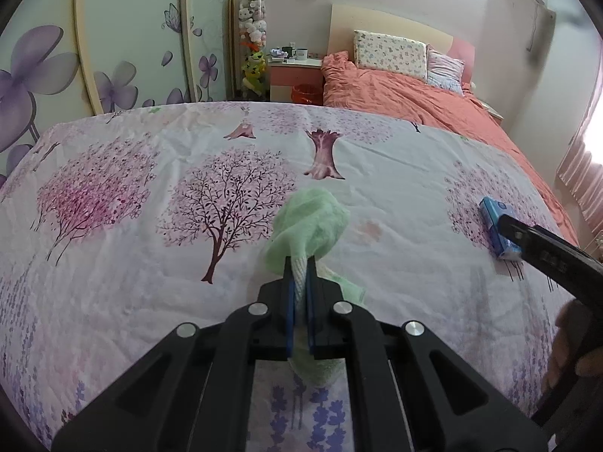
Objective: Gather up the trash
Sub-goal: 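Grasp the blue tissue pack with the right tool while the left tool holds the sock, then carry the sock in the left tool while the right tool carries the tissue pack to the basket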
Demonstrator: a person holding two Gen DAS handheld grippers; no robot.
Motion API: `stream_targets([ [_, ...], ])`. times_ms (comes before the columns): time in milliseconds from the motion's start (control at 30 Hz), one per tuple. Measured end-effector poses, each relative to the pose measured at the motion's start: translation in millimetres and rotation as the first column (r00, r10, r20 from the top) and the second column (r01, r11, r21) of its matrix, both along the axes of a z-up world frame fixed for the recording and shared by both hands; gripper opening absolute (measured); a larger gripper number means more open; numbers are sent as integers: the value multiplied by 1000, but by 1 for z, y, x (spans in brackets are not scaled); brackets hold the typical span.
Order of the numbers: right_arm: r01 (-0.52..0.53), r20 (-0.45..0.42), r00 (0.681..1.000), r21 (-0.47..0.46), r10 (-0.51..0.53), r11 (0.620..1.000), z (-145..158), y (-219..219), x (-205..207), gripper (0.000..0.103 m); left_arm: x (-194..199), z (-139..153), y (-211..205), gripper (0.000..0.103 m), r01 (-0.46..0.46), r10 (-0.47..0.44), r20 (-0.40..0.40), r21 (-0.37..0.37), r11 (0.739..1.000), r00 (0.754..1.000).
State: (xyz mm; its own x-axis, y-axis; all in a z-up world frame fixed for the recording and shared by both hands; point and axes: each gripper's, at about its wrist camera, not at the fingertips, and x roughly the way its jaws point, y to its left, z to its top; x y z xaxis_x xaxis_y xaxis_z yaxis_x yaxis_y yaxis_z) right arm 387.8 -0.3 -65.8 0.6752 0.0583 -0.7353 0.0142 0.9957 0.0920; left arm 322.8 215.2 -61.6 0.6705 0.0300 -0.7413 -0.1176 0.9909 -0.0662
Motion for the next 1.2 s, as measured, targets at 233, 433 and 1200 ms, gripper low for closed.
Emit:
stream_targets([
  [233,18,-17,1000,-53,-19,998,-7,2,8,64,1,2,-5,6,4,-4,6,-15,1000,1000],
  [433,26,-3,1000,-54,-27,998,-5,-8,5,52,1,5,-10,6,12,-11,8,-17,1000,1000],
  [1200,-38,111,993,52,32,998,37,-71,-79,51,-22,36,-61,6,87,-86,47,-28,996,995],
])
